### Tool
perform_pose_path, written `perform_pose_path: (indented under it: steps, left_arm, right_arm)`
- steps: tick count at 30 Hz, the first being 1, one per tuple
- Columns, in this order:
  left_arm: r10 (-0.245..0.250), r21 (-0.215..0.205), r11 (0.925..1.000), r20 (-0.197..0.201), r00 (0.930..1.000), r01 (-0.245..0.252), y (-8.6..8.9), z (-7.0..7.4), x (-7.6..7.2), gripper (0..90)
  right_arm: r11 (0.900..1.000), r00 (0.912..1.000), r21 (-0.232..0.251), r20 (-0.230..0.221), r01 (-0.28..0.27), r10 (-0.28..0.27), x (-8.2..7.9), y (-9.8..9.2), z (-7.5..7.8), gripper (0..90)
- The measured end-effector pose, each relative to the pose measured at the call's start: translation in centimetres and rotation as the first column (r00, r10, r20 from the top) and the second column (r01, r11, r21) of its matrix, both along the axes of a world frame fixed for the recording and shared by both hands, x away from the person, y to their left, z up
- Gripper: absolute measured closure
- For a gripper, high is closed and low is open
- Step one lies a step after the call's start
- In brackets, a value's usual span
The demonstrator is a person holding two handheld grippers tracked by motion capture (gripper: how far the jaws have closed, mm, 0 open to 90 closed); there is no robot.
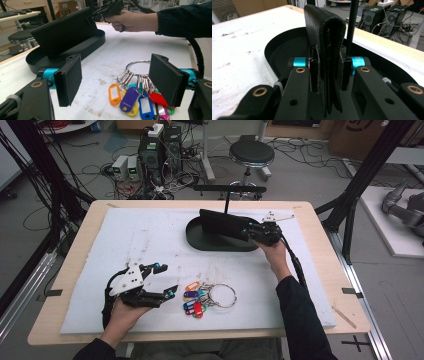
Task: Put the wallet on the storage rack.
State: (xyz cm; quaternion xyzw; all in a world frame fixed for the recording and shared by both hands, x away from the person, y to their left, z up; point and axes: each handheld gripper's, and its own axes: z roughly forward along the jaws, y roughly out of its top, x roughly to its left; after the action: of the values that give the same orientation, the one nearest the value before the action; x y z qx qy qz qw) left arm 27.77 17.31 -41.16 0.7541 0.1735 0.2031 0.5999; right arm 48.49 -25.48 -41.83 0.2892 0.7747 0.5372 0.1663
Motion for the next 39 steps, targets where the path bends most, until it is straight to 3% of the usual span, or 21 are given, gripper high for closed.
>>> perform_pose_path:
  steps: [4, 18, 21, 28, 33, 39]
  left_arm:
    - [0.001, -0.002, 1.0000, 0.002, 1.0000, -0.001, 0.0, 0.0, -0.1, 26.7]
    - [-0.008, 0.002, 1.0000, 0.002, 1.0000, 0.008, -0.1, 0.0, -0.1, 26.7]
    - [-0.007, 0.002, 1.0000, 0.002, 1.0000, 0.007, -0.1, 0.0, -0.1, 26.7]
    - [-0.010, 0.003, 0.9999, 0.001, 0.9999, 0.010, -0.1, 0.0, -0.1, 26.7]
    - [-0.007, 0.003, 1.0000, 0.001, 1.0000, 0.007, -0.1, 0.0, 0.0, 26.7]
    - [-0.006, 0.005, 1.0000, 0.004, 1.0000, 0.006, -0.1, 0.0, 0.1, 26.7]
  right_arm:
    - [1.000, 0.9999, -0.006, -0.011, 0.002, -0.002, 0.2, -0.2, -0.2, 76.9]
    - [0.993, 0.9939, -0.115, -0.101, 0.032, -0.044, 0.6, -1.1, -1.1, 72.7]
    - [0.992, 0.9919, -0.114, -0.111, 0.049, -0.062, 0.6, -1.1, -1.2, 70.3]
    - [0.983, 0.9835, -0.118, -0.102, 0.137, -0.150, 0.5, -1.3, -1.0, 54.7]
    - [0.973, 0.9739, -0.120, -0.095, 0.195, -0.206, 0.4, -1.7, -0.5, 50.4]
    - [0.964, 0.9695, -0.138, -0.063, 0.227, -0.237, -0.2, -2.3, 0.4, 44.0]
